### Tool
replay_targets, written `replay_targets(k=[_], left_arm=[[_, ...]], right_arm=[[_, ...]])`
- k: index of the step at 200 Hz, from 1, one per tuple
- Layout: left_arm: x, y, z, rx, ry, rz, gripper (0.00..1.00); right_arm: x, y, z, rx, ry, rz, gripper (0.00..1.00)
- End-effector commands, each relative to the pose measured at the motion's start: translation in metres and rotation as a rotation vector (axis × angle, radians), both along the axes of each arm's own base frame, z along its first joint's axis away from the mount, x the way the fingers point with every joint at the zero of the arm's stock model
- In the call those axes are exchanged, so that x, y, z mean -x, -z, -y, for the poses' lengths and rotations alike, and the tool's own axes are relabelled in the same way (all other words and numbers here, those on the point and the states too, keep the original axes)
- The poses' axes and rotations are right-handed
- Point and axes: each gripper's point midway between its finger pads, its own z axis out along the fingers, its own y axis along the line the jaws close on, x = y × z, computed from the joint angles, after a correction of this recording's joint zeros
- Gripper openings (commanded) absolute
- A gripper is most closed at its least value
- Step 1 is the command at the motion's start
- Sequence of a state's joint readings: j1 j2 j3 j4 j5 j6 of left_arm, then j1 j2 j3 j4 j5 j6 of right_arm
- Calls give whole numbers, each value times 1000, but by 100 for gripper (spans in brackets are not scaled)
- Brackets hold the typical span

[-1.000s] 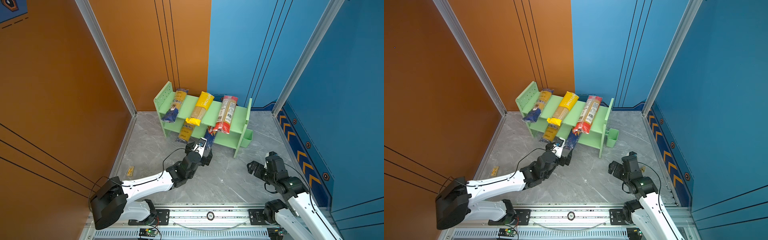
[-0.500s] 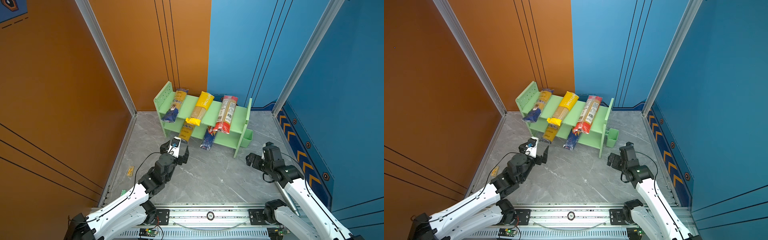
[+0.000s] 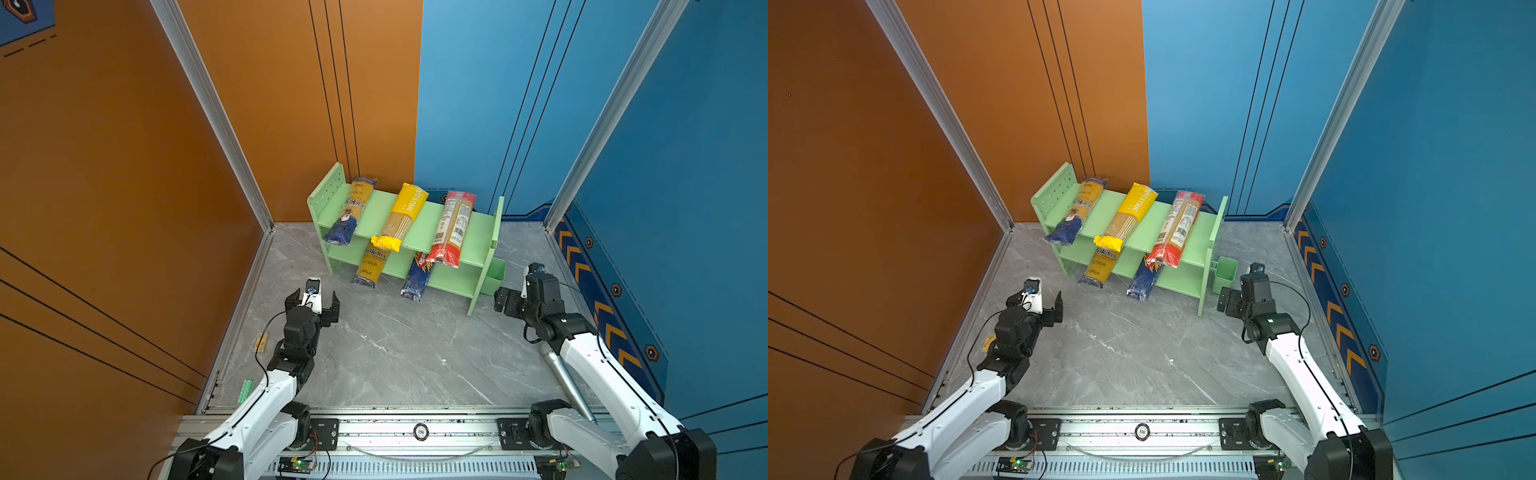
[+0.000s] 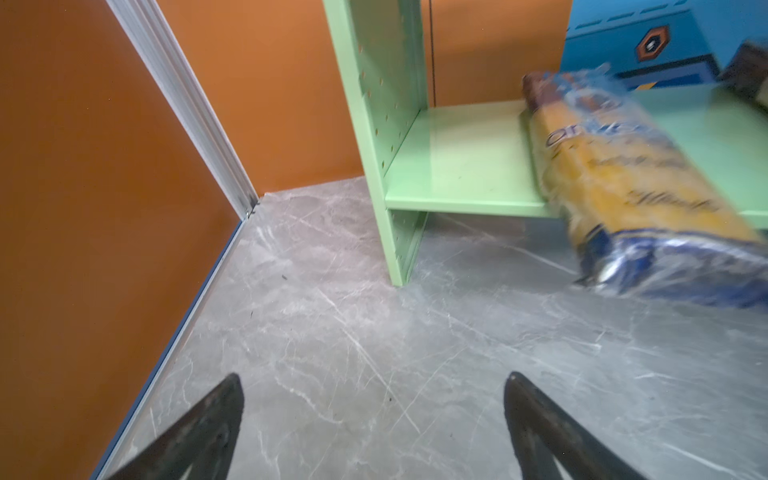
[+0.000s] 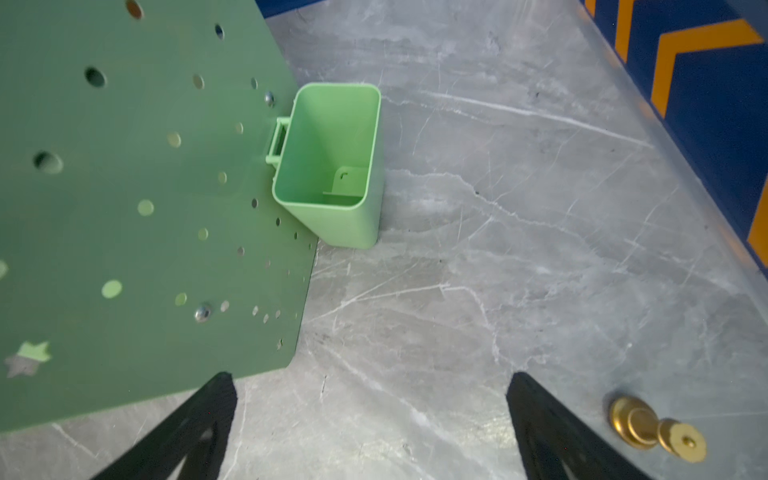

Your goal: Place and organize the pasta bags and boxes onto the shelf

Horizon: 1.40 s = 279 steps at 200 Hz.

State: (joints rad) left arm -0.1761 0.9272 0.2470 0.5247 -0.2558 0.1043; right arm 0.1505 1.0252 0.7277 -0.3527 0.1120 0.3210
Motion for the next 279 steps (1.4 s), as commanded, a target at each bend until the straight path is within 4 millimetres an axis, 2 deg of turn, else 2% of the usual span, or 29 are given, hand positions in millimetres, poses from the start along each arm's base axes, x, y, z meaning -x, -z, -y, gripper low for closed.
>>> replay_targets(k=[1, 33, 74, 118, 150, 185, 279], left_arm=[[-8, -8, 1, 61, 21, 89, 98], [-15, 13, -2, 29, 9, 40, 98], [-22, 34, -5, 17, 5, -11, 98], [-32, 35, -1, 3, 30, -11, 98], [-34, 36, 3, 3, 52, -15, 98], [-29, 35, 3, 20, 55, -7, 98], [-6, 29, -4, 61, 20, 40, 98]], right_arm=[[-18, -7, 16, 94, 2, 108, 100], [-29, 0, 30, 130, 1, 170, 100], [-40, 22, 40, 122, 18, 256, 100], [-58, 49, 41, 165, 0, 315, 100], [-73, 45, 37, 178, -19, 372, 100], [-76, 71, 36, 180, -24, 364, 100], [-77, 70, 36, 188, -20, 365, 100]])
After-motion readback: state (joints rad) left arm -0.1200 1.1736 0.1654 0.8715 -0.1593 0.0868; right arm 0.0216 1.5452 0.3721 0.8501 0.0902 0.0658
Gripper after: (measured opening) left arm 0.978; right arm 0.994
